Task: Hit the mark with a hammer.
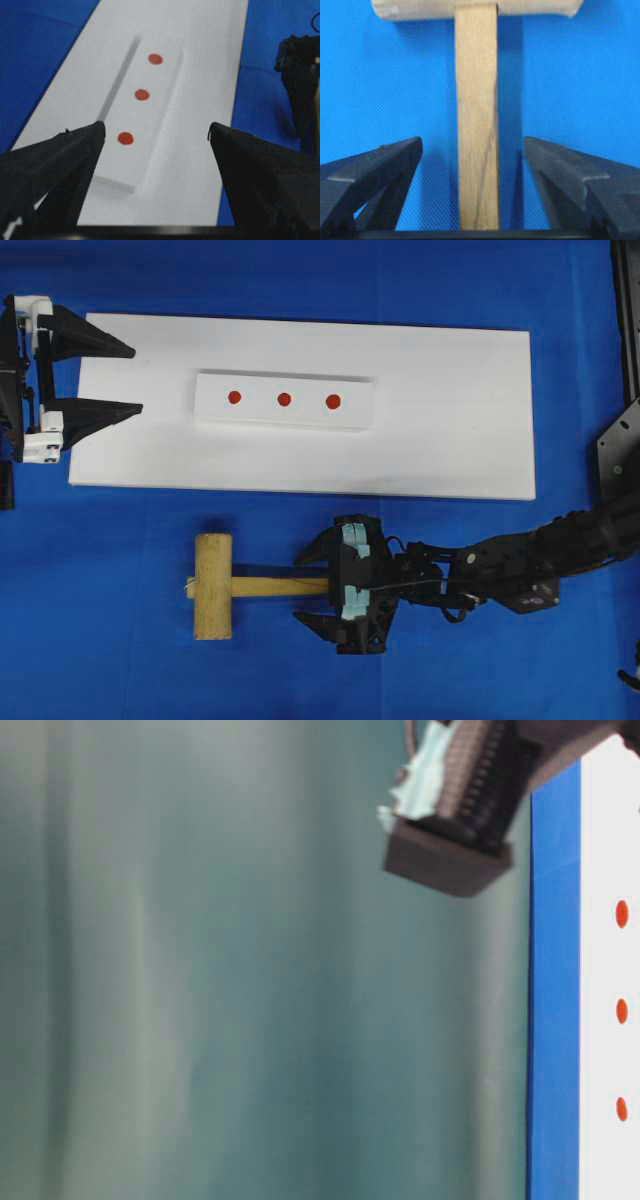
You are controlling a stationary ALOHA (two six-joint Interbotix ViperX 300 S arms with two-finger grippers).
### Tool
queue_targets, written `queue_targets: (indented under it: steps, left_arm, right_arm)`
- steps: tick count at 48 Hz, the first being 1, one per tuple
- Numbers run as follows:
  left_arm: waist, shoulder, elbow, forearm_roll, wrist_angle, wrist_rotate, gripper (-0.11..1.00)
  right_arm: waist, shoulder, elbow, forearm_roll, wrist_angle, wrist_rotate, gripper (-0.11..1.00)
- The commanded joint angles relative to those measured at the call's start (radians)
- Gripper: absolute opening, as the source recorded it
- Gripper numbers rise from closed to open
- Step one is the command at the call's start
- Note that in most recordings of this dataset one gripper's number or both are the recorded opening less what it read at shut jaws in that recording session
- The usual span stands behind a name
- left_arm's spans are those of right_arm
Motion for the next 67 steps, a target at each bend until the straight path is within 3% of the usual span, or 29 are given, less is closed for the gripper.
queue_targets:
  steps: [1,12,27,52,59,67]
  left_arm:
    - [0.003,-0.002,-0.009,-0.002,-0.008,-0.002,0.81]
    - [0.002,-0.026,-0.005,-0.002,-0.003,-0.011,0.81]
    - [0.002,-0.084,0.002,-0.002,0.032,-0.011,0.81]
    - [0.002,-0.141,0.005,-0.002,0.054,0.003,0.81]
    - [0.000,-0.141,0.005,-0.003,0.054,0.002,0.81]
    - [-0.012,-0.149,0.005,-0.002,0.054,0.009,0.81]
  right_arm:
    - [-0.006,-0.106,0.008,-0.008,0.008,-0.029,0.85]
    - [-0.046,-0.267,0.041,0.000,0.100,-0.109,0.85]
    - [-0.127,-0.318,0.044,-0.005,0.149,-0.153,0.85]
    - [-0.469,-0.448,0.109,-0.009,0.307,-0.314,0.85]
    - [-0.491,-0.488,0.115,-0.011,0.360,-0.336,0.85]
    - [-0.506,-0.627,0.179,-0.017,0.400,-0.359,0.85]
